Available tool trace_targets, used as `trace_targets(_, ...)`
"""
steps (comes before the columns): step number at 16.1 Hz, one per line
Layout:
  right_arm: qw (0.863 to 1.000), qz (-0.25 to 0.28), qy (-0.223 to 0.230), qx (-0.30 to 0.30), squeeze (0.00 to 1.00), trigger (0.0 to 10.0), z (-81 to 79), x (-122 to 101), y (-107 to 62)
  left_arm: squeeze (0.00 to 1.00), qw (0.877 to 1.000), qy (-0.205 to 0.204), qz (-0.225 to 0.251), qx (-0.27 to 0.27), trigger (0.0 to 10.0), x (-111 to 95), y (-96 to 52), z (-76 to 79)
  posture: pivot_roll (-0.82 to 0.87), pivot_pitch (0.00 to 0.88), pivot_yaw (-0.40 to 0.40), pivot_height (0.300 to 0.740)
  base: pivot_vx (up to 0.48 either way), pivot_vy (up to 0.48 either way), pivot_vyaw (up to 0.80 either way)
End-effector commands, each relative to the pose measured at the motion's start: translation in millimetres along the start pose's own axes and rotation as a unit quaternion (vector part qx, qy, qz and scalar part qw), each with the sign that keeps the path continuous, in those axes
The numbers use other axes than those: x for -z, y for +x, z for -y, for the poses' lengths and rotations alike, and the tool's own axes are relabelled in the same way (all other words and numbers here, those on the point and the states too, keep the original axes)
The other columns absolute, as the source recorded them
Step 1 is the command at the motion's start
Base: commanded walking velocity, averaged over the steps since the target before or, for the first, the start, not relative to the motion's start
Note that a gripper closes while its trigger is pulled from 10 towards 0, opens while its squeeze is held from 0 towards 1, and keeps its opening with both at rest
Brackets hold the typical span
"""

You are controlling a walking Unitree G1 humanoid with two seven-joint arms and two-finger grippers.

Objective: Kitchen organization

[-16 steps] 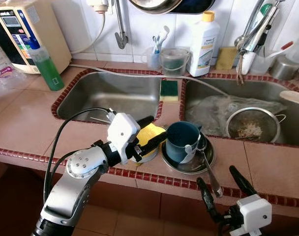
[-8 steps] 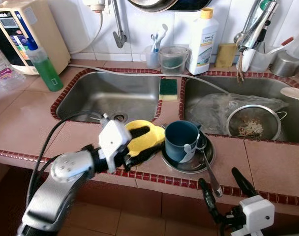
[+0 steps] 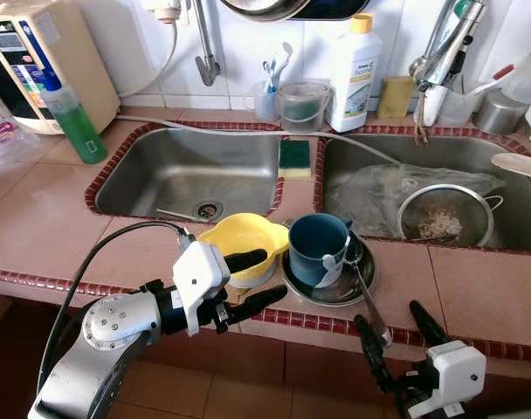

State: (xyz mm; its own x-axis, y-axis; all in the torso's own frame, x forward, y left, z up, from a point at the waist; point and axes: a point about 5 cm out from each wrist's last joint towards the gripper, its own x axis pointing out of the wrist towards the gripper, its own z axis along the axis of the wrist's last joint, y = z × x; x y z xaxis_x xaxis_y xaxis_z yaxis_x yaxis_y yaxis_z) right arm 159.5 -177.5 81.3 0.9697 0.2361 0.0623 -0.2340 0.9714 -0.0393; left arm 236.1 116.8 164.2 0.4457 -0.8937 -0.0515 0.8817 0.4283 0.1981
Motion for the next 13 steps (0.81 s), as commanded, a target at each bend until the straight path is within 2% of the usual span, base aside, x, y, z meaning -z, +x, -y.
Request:
trace_targets(1,1.0,-0.01,0.013,-0.002,0.0,10.0,-1.4,4,0.0,0.0,1.0,0.008,0.004,-0.002,10.0,-5,-1.3,-0.3,-0.24,0.083,0.091,0.74,0.0,0.0,0.0)
trace_targets(2,1.0,-0.01,0.019,-0.005,0.0,9.7,-2.7,5,1.0,0.0,1.0,0.007,0.004,-0.003,10.0,-5,-0.8,-0.2,-0.24,0.082,0.089,0.74,0.0,0.0,0.0)
trace_targets(4,1.0,-0.002,0.023,-0.01,0.0,10.0,-4.6,3,6.6,0.0,1.0,0.007,0.006,-0.008,10.0,-6,-1.3,0.4,-0.23,0.08,0.086,0.74,0.0,0.0,0.0)
trace_targets(5,1.0,-0.001,0.023,-0.011,0.0,8.6,-4.2,2,7.8,0.0,1.0,0.007,0.007,-0.008,10.0,-6,-1.1,0.8,-0.23,0.078,0.085,0.74,0.0,0.0,0.0)
trace_targets(6,1.0,0.002,0.026,-0.012,0.0,7.7,-3.4,2,10.5,0.0,1.0,0.007,0.008,-0.008,10.0,-6,-0.5,1.5,-0.23,0.079,0.084,0.74,0.0,0.0,0.0)
trace_targets(7,1.0,0.004,0.028,-0.011,0.0,4.2,-3.0,1,12.3,0.0,1.0,0.006,0.008,-0.009,10.0,-6,-0.2,1.9,-0.23,0.079,0.082,0.74,0.0,0.0,0.0)
trace_targets(9,0.999,0.007,0.034,-0.009,0.0,4.0,-2.7,0,15.7,0.0,1.0,0.005,0.009,-0.009,10.0,-6,0.0,2.7,-0.23,0.08,0.081,0.74,0.0,0.0,0.0)
trace_targets(10,0.999,0.006,0.041,-0.012,0.0,2.2,-3.2,0,16.1,0.0,1.0,0.005,0.009,-0.01,10.0,-6,-0.8,2.9,-0.22,0.08,0.078,0.74,0.0,0.0,0.0)
trace_targets(12,0.999,0.004,0.045,-0.013,0.0,2.5,-4.0,1,15.4,0.0,1.0,0.005,0.008,-0.011,10.0,-6,-1.6,2.9,-0.22,0.08,0.077,0.74,0.0,0.0,0.0)
trace_targets(13,0.999,0.003,0.047,-0.012,0.0,0.3,-4.9,1,15.3,0.0,1.0,0.005,0.009,-0.013,10.0,-6,-2.0,3.4,-0.22,0.08,0.076,0.74,0.0,0.0,0.0)
